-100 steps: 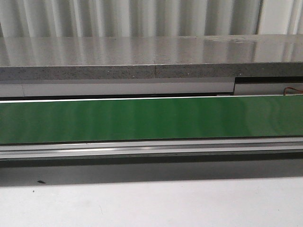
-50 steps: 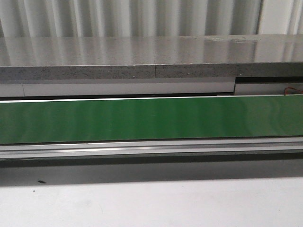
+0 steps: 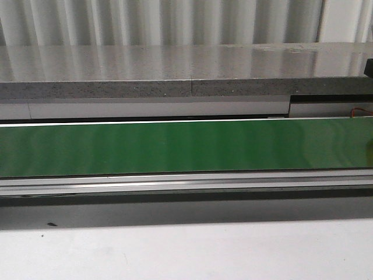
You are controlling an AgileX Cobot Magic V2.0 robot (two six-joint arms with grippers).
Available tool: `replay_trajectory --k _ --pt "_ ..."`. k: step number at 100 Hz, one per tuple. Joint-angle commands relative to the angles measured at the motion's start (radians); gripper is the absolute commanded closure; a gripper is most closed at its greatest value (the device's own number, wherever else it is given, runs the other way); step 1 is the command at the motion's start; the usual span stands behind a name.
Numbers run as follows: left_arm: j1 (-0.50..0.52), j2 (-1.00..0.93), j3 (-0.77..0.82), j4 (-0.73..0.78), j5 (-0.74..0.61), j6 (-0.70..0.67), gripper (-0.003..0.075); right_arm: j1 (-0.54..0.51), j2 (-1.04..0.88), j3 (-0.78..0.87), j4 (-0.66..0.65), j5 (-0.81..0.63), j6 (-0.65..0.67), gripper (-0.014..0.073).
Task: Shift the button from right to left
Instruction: 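Lift the button and lower it onto the conveyor belt, then release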
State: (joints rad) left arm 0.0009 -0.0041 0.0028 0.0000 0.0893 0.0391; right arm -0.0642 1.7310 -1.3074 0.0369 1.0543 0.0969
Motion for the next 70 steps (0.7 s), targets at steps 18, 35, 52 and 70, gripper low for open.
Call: replay_trajectory --k 18,35,52,70 --pt "0.001 -0.033 0.039 -0.008 -0.089 -0.010 0.0741 0.003 -0.055 -0.020 -0.004 -0.034 0.000 0.0115" --pt "0.001 -0.033 0.039 -0.008 -0.089 -0.010 0.0741 0.051 -0.132 -0.011 -0.003 -0.061 -0.011 0.0115" --pt "0.001 -0.033 0.039 -0.008 -0.089 -0.010 0.0741 0.142 -0.244 0.064 -0.004 -0.131 -0.030 0.0120" --pt "0.001 -0.033 0.039 -0.008 -0.089 -0.010 0.0741 0.205 -0.366 0.177 -0.009 -0.203 -0.030 0.0305"
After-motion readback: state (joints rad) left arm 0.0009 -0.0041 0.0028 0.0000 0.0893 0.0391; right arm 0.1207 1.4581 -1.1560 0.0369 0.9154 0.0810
